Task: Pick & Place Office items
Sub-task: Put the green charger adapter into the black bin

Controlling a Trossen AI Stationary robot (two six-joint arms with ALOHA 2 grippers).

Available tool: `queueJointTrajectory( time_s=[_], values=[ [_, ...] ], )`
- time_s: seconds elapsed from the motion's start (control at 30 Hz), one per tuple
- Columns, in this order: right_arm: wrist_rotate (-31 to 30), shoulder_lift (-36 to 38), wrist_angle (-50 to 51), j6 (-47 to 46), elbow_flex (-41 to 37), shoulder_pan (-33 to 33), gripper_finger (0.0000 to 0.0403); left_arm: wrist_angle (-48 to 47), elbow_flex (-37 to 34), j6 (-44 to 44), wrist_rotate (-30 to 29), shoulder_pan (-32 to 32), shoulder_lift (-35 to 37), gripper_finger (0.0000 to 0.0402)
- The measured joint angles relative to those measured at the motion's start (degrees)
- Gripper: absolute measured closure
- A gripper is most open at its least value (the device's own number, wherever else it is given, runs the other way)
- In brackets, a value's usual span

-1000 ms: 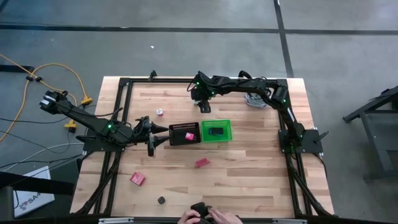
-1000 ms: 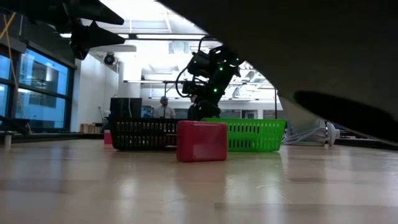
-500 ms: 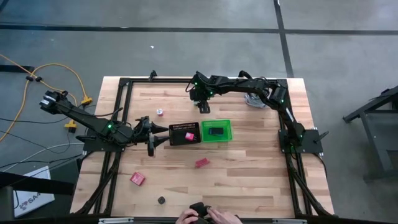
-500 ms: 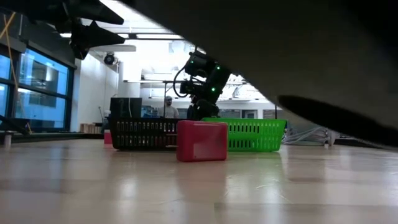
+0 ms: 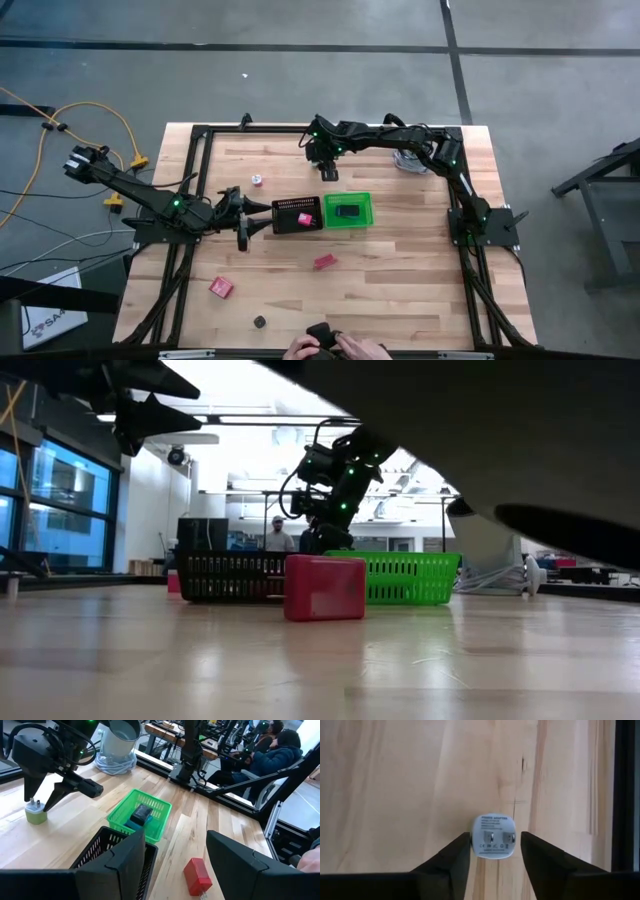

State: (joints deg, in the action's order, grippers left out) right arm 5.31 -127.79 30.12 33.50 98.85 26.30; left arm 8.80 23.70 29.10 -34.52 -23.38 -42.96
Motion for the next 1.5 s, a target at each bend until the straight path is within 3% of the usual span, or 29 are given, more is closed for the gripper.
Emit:
queueJointTrajectory(
  time_s=[0.7, 0.93, 1.5],
  values=[
    [-0.47, -0.04, -0.12, 0.81, 0.00, 0.04, 0.0258, 0.06, 0.02, 0.00, -0.02, 0.00, 0.00, 0.0198],
    [-0.78, -0.04, -0.80, -0.03, -0.01, 0.09, 0.0285, 0.04, 0.02, 0.00, -0.01, 0.00, 0.00, 0.0198],
    [-1.23, -0.04, -0.44, -0.50, 0.00, 0.09, 0.0288, 0.06, 0.02, 0.00, -0.01, 0.02, 0.00, 0.0198]
  ],
)
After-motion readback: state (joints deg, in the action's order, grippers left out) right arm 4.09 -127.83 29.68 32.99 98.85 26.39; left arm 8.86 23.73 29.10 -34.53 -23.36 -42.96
